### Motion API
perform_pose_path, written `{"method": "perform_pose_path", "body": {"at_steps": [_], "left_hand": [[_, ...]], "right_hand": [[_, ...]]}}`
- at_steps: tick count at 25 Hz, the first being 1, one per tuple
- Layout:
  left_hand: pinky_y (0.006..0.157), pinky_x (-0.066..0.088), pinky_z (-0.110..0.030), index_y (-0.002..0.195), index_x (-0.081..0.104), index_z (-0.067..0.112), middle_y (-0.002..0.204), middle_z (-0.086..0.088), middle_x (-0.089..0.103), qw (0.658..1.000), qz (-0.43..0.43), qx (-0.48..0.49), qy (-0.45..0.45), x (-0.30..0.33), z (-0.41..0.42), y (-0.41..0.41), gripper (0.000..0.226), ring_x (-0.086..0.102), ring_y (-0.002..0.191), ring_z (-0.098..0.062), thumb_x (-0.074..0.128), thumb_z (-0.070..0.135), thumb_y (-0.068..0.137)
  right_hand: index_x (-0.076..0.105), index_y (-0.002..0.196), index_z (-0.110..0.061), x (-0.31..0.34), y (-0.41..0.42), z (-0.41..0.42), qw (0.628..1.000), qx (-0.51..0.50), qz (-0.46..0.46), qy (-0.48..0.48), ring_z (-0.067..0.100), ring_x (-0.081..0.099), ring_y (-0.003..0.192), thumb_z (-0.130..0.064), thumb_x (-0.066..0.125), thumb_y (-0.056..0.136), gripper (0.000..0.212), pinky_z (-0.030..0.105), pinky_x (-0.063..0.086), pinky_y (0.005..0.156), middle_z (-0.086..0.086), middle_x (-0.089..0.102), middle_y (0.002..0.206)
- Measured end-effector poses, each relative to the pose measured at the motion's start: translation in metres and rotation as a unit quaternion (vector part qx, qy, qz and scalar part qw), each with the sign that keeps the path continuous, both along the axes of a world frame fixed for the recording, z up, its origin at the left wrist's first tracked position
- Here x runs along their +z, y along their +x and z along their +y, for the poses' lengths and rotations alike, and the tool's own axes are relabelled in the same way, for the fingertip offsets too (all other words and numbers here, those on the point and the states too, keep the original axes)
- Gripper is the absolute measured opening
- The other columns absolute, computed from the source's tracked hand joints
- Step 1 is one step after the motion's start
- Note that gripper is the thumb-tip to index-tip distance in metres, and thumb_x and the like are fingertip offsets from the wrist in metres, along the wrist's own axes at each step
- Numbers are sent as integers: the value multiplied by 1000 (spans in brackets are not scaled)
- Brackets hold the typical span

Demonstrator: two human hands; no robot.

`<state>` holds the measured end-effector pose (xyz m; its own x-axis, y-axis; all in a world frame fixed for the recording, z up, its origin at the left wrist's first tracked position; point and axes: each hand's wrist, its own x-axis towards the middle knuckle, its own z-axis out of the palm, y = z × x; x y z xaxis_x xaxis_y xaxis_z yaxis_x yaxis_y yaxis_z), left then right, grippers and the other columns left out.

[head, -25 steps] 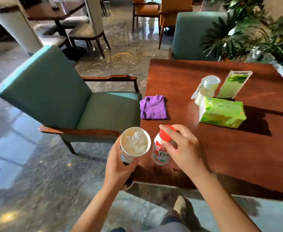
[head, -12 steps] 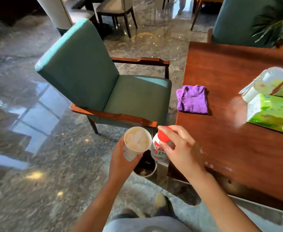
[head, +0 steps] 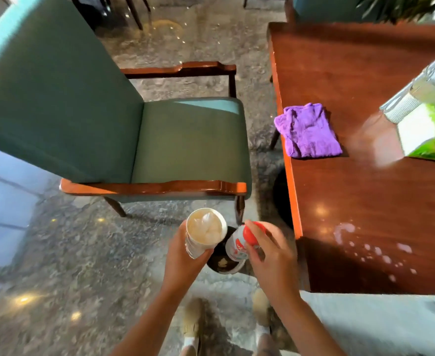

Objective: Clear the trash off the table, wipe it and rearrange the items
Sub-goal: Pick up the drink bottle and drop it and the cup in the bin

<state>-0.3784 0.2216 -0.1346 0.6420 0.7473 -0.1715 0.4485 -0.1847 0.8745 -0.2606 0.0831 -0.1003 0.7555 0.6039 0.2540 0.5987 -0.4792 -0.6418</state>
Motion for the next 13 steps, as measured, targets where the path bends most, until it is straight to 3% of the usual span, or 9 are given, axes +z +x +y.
{"method": "perform_pose_path", "body": {"at_steps": [3, 5, 7, 11, 13], "left_hand": [[84, 32, 4, 117, 41, 44, 113, 23, 50, 999, 16, -33, 0, -61, 23, 1, 72, 44, 104, 16, 85, 20, 65], [86, 25, 8, 125, 44, 33, 119, 13, 47, 998, 42, -39, -12, -114, 32, 2, 73, 38, 104, 16, 85, 22, 65], [86, 25, 7, 126, 46, 32, 120, 14, 48, 998, 45, -45, -25, -172, 39, 10, 72, 37, 106, 21, 84, 24, 65], [84, 30, -9, 122, 52, 28, 109, 23, 48, 996, 30, -86, -16, -276, 42, 37, 62, 39, 96, 10, 75, 33, 65], [84, 33, -13, 122, 54, 23, 107, 24, 49, 993, 39, -110, -9, -323, 38, 43, 62, 44, 100, 0, 68, 42, 64]], "right_hand": [[65, 114, -17, -64, -10, 15, 997, -66, 42, -23, 8, 55, 97, -3, 77, 73, 45, 27, 53, 72, 8, 64, 111], [65, 116, -20, -114, -7, 23, 988, -113, 89, -48, 18, 59, 100, -4, 74, 75, 45, 27, 50, 74, 11, 62, 116], [65, 117, -21, -172, 0, 28, 981, -144, 117, -63, 24, 62, 99, -4, 74, 76, 45, 25, 48, 76, 12, 61, 117], [68, 112, -19, -296, 13, 29, 976, -159, 129, -72, 27, 65, 94, 0, 78, 70, 48, 33, 56, 76, 11, 64, 110], [69, 110, -20, -351, 15, 28, 977, -153, 121, -90, 26, 66, 89, -2, 78, 70, 45, 27, 52, 74, 10, 65, 107]]}}
